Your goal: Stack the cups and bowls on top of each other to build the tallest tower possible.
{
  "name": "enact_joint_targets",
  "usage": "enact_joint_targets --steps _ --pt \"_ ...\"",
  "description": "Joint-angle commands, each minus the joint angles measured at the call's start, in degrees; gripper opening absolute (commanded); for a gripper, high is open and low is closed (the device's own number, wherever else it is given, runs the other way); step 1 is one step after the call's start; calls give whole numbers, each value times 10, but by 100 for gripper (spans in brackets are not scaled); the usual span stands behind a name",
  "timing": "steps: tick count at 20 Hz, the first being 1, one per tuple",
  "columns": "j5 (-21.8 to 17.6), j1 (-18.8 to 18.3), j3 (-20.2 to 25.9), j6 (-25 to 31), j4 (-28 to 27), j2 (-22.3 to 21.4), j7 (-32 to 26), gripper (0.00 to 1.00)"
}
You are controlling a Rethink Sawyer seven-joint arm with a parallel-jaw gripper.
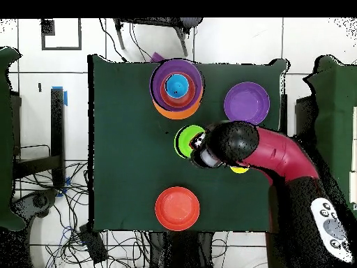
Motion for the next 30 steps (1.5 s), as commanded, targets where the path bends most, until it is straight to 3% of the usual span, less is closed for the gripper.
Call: enact_joint_targets --steps 1,15,20,25,30 --pt "9 -20 84 121 -117 38 -133 0" --pt "-14 -53 140 225 -236 97 -158 0" --pt "-20 -48 151 275 -272 97 -145 0" --pt "-20 -31 169 330 -355 132 -139 0" --pt "-21 -20 183 348 -407 160 -134 0"
